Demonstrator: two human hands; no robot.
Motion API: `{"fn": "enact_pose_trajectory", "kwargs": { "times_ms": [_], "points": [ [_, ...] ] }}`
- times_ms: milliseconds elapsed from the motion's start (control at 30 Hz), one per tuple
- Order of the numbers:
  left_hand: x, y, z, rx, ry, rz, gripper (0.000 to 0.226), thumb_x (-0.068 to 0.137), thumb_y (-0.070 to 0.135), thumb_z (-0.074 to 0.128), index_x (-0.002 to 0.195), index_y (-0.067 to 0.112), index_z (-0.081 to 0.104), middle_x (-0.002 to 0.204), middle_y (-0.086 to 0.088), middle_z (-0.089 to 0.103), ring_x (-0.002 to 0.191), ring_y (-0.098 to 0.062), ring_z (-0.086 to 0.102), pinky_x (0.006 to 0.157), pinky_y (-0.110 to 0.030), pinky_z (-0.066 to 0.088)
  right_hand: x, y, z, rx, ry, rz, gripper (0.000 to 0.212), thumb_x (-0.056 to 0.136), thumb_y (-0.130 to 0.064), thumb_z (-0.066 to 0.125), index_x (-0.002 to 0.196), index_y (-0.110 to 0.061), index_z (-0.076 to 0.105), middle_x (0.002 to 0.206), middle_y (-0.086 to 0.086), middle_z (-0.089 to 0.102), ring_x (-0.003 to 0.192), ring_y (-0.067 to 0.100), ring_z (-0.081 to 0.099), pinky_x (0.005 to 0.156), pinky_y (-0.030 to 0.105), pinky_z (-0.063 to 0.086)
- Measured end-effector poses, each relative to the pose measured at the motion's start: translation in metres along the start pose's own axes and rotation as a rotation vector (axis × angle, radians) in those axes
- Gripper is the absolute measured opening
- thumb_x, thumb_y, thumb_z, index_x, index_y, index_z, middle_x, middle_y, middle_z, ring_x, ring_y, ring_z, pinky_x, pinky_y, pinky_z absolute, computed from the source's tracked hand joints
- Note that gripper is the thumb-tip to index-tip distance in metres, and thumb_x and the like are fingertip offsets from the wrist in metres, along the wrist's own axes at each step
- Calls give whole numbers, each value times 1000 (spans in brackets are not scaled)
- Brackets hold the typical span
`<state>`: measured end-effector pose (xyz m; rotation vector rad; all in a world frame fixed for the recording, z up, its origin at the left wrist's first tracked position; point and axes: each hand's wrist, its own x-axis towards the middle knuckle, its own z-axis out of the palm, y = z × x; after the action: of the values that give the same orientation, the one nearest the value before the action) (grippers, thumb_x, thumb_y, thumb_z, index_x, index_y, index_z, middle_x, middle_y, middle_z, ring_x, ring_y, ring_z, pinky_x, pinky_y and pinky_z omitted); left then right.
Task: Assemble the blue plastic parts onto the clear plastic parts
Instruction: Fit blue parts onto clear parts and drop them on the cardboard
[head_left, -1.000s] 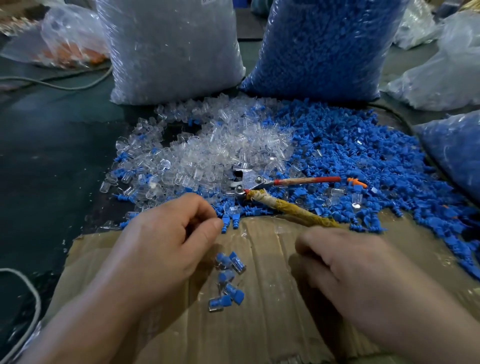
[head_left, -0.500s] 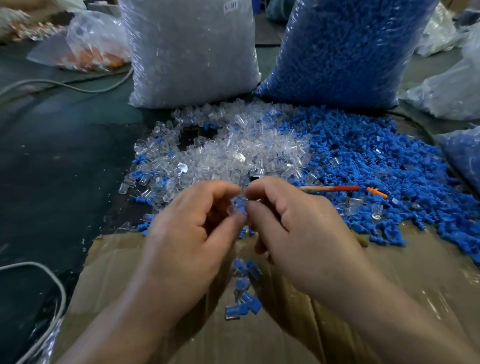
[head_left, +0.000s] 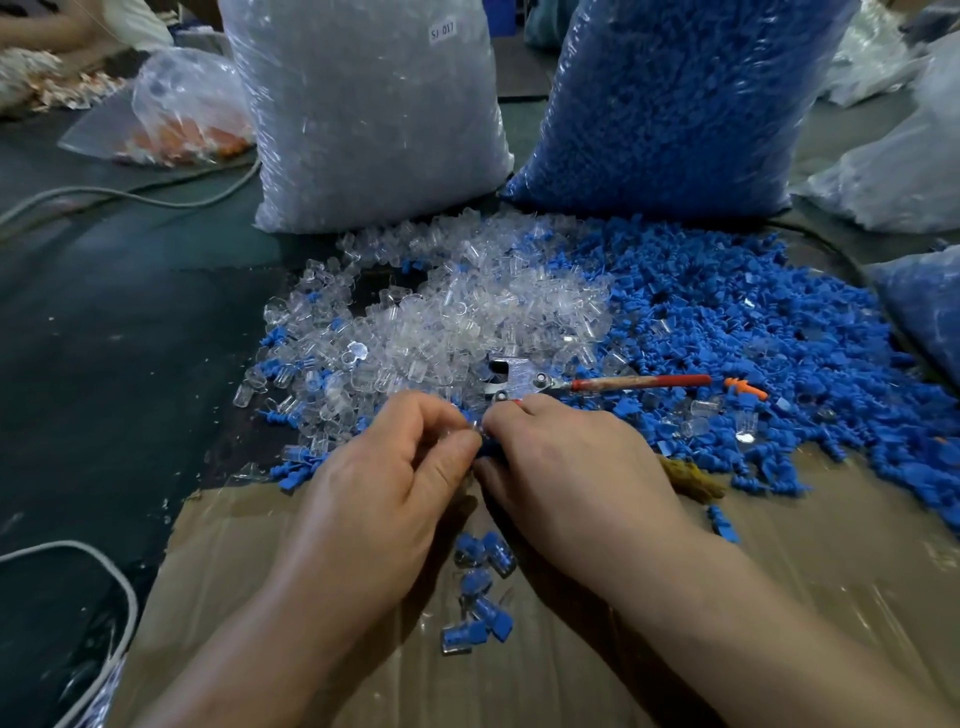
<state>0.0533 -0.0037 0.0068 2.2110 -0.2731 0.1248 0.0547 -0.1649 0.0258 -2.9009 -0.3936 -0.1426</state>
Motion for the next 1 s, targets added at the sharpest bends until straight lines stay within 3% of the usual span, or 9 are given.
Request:
{"fn": "enact_pose_trajectory", "kwargs": {
  "times_ms": [100, 200, 300, 433, 600, 767, 867, 1000],
  "points": [
    [-1, -3, 1, -221, 49, -69, 33, 82, 69, 61, 97, 41, 66, 85, 11, 73, 76, -10, 70, 69, -47, 60, 1, 3, -1, 2, -22, -19, 5, 97, -24, 51, 101, -25, 52, 85, -6, 39, 73, 26, 52, 55, 33, 30],
    [-1, -3, -1, -358, 77, -132, 34, 74, 64, 72, 93, 37, 69, 76, 3, 71, 65, -13, 67, 57, -31, 56, -1, 6, -3, 47, -57, -39, 8, 98, -21, 49, 103, -24, 54, 93, -5, 49, 81, 23, 55, 62, 35, 41],
    [0, -5, -3, -535, 80, -217, 16, 81, 37, 82, 88, 28, 70, 73, -10, 72, 59, -20, 67, 56, -26, 54, -5, 9, -7, 86, -93, -37, 12, 98, -18, 48, 103, -26, 55, 95, -6, 51, 84, 20, 53, 68, 35, 44],
    [1, -7, -3, -727, 59, -289, 18, 77, 23, 75, 93, 29, 70, 80, -18, 72, 59, -22, 66, 68, -45, 59, -12, 10, -13, 93, -107, -27, 14, 97, -19, 50, 105, -30, 51, 97, -9, 51, 89, 16, 48, 77, 33, 45],
    [1, -6, -5, -758, 26, -300, 25, 80, 24, 69, 104, 32, 73, 81, -17, 72, 59, -24, 67, 63, -42, 57, -23, 11, -21, 12, -195, -2, 14, 98, -24, 49, 110, -31, 47, 102, -7, 44, 89, 16, 38, 77, 31, 41],
    [2, -6, -6, -782, 6, -331, 25, 81, 12, 55, 93, 22, 74, 80, -17, 71, 56, -27, 63, 62, -46, 54, -30, 10, -26, -41, -263, -20, 12, 100, -23, 46, 111, -27, 49, 99, -7, 42, 81, 16, 44, 65, 27, 36],
    [1, -3, -6, -733, 3, -309, 32, 73, 7, 49, 86, 22, 74, 84, -17, 73, 58, -28, 66, 57, -41, 56, -34, 13, -29, -17, -287, -37, 14, 97, -23, 50, 110, -30, 51, 89, -12, 33, 78, 11, 36, 66, 26, 33],
    [2, 0, -8, -717, 11, -273, 43, 91, -8, 46, 82, 21, 76, 83, -17, 75, 60, -23, 69, 51, -27, 56, -36, 15, -31, 17, -333, -62, 19, 96, -19, 52, 109, -31, 54, 89, -15, 33, 79, 7, 34, 70, 27, 37]
  ]
}}
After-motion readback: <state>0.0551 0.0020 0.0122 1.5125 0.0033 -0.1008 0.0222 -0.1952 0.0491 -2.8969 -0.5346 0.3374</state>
